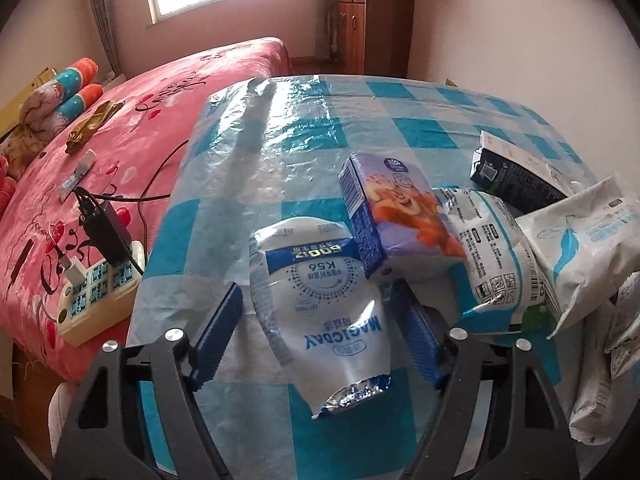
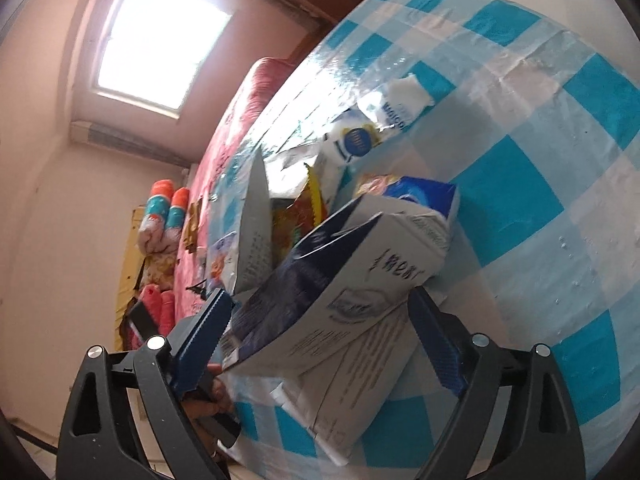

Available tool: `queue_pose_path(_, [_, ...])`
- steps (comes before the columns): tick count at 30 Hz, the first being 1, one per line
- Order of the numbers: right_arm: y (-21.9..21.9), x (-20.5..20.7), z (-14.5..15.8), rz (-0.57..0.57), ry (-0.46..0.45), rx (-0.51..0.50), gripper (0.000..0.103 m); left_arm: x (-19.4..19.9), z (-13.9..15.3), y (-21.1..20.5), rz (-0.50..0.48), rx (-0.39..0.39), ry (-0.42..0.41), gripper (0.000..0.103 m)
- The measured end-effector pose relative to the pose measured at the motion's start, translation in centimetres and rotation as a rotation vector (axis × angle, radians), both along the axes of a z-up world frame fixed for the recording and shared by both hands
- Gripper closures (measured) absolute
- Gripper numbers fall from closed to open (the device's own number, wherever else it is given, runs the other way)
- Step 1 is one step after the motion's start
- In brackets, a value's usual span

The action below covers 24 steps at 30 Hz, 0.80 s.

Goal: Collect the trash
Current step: 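Grasp the white milk pouch with the left tool while the right tool approaches the milk carton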

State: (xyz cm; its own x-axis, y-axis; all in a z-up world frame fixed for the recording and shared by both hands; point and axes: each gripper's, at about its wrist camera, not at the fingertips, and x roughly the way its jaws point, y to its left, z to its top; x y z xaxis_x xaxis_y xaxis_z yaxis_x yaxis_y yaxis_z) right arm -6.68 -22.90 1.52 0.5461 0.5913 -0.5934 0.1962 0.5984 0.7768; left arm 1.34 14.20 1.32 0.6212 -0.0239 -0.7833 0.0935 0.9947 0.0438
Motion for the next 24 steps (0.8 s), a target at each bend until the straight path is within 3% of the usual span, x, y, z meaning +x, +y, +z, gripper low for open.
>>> queue_pose_path(6, [0.3, 1.1, -0.2, 0.004, 0.009, -0.003, 0.011, -0.7, 0.3, 0.0, 0.014, -0.03, -0.006, 0.045])
queue_pose_path(9, [0.7, 1.4, -0.3, 0.02, 0.004, -0.041, 0.011, -1.7, 0.6, -0.1, -0.018, -0.085, 0.011, 0.046])
queue_pose_path(17, [1.2, 1.0, 1.1, 0.075, -0.036, -0.275, 0.009, -5.0, 0.8, -1.8, -0.118, -0.146, 0.052, 0.046])
queue_pose_path(20, [1.5, 0.3, 1.7, 0.102, -0.041, -0.337, 0.009, -5.7, 1.2, -1.8, -0.096, -0.143, 0.036, 0.039])
queue_pose_path(24, [1.3, -0.5, 1.9, 0.114, -0.041, -0.355, 0.009, -5.6, 1.8, -1.9, -0.062, -0.131, 0.023, 0.021])
